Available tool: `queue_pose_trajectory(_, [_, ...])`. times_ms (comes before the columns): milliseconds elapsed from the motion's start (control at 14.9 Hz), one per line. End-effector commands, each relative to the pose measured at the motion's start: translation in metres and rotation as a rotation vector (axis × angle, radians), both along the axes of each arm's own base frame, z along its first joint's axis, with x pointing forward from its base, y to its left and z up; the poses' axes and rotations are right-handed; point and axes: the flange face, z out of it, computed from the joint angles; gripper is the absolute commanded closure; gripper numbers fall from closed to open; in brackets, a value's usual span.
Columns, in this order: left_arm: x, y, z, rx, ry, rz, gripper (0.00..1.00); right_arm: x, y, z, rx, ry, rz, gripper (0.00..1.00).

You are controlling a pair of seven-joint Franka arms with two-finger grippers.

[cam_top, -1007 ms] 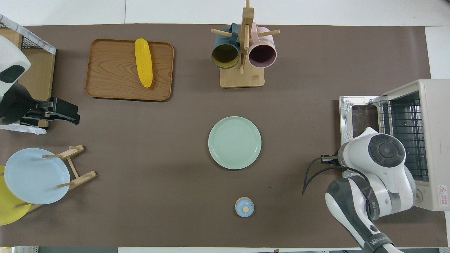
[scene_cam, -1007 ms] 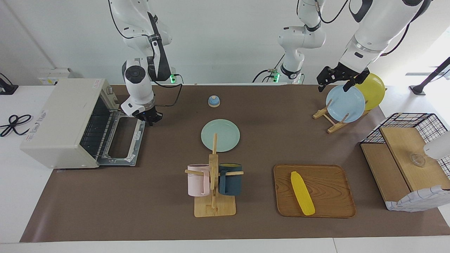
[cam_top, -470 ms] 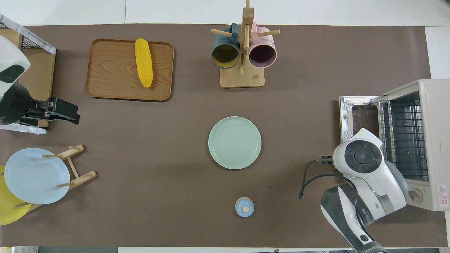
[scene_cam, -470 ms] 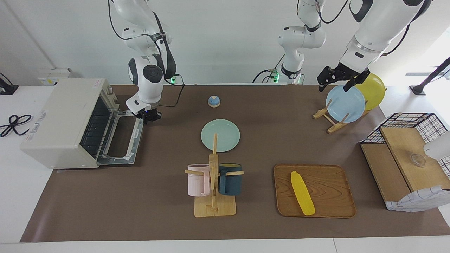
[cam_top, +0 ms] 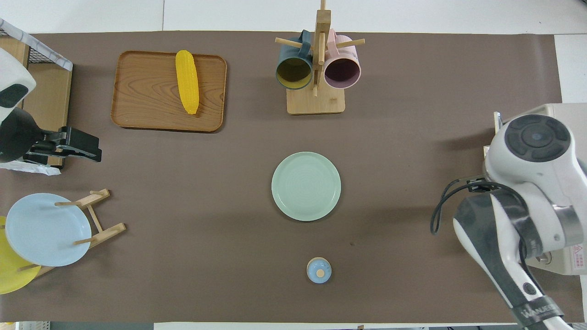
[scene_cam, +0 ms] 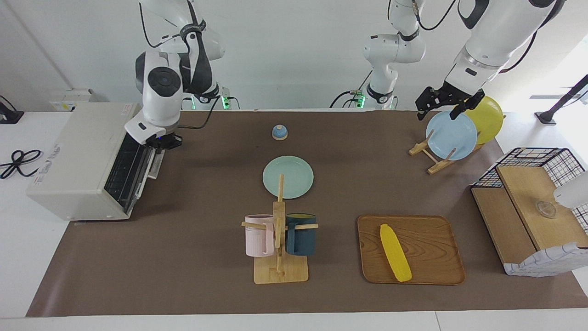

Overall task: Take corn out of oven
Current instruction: 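Push the toaster oven door closed with the right gripper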

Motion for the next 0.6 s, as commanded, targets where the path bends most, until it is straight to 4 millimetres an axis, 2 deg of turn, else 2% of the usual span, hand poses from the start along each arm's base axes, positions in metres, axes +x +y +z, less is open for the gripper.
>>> queue_pose_trajectory(0, [-0.008, 0.004, 0.002, 0.019, -0.007, -0.001, 0.0, 0.004, -0.023, 0.025, 0.052, 0.032, 0.055, 1.0])
queue_pose_trajectory(269, [-0.008, 0.003, 0.003, 0.019, -0.008, -0.002, 0.0, -0.015, -0.026, 0.06, 0.065, 0.058, 0.154, 1.0])
queue_pose_trajectory(403, [-0.008, 0.003, 0.003, 0.019, -0.01, -0.002, 0.0, -0.015, -0.036, 0.06, 0.116, 0.048, 0.138, 1.0])
queue_pose_trajectory(537, [-0.008, 0.002, 0.003, 0.019, -0.008, -0.004, 0.0, -0.019, -0.027, 0.052, 0.278, 0.022, 0.018, 1.0])
